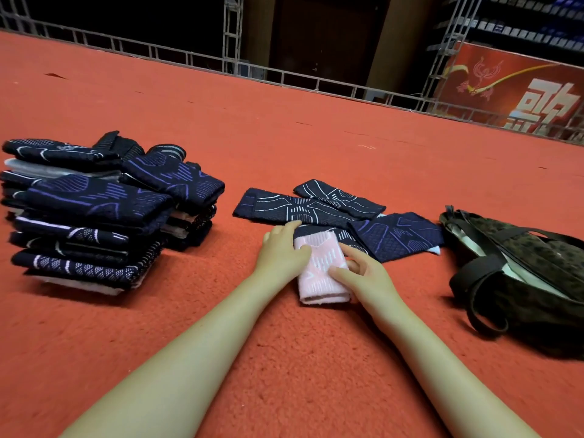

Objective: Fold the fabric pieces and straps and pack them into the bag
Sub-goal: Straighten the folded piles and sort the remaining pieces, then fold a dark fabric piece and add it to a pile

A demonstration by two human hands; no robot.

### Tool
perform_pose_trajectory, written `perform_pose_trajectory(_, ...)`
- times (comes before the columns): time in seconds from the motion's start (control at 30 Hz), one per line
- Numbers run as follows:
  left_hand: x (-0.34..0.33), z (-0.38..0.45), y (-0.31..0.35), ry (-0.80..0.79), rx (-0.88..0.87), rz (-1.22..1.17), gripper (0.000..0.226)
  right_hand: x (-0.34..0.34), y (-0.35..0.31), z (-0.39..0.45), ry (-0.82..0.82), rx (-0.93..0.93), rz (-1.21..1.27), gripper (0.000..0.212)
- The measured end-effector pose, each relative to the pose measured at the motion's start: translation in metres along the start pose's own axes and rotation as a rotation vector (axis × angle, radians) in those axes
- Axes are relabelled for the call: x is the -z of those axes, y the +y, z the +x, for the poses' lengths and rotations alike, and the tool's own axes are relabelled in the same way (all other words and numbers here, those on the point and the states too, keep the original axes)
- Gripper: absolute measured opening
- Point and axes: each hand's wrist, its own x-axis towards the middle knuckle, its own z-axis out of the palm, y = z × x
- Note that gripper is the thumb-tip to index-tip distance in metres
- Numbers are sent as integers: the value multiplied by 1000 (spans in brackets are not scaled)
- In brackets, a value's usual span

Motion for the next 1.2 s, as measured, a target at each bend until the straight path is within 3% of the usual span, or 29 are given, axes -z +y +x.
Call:
perform_pose_trajectory(0.17,6,-4,8,-35,-113,-359,55,4,-6,-4,-105,119,-50,47)
perform_pose_trajectory(0.27,4,-6,4,-122,-162,-284,35,7,-3,-3,-46,159,-136,42)
perform_pose_trajectory(0.33,3,-7,1,-143,-162,-271,36,9,1,0,25,148,-181,35)
perform_pose_trajectory(0.5,7,-21,3,-29,-41,-275,35,1,9,1,204,88,-318,29)
perform_pose_trajectory(0.67,42,-67,-5,16,31,-271,32,-20,-6,-22,161,-54,-278,44)
perform_pose_trajectory(0.77,81,-97,-30,4,-15,-159,35,-51,-15,-50,69,-49,-217,54)
perform_pose_trajectory(0.97,152,-143,-58,36,-79,14,34,-129,-40,-77,62,18,-60,42)
perform_pose_trajectory(1.1,194,-158,-73,131,-115,208,28,-175,-60,-80,18,133,-140,21)
perform_pose_trajectory(1.2,210,-171,-86,124,-140,446,33,-195,-62,-72,-2,181,-293,21)
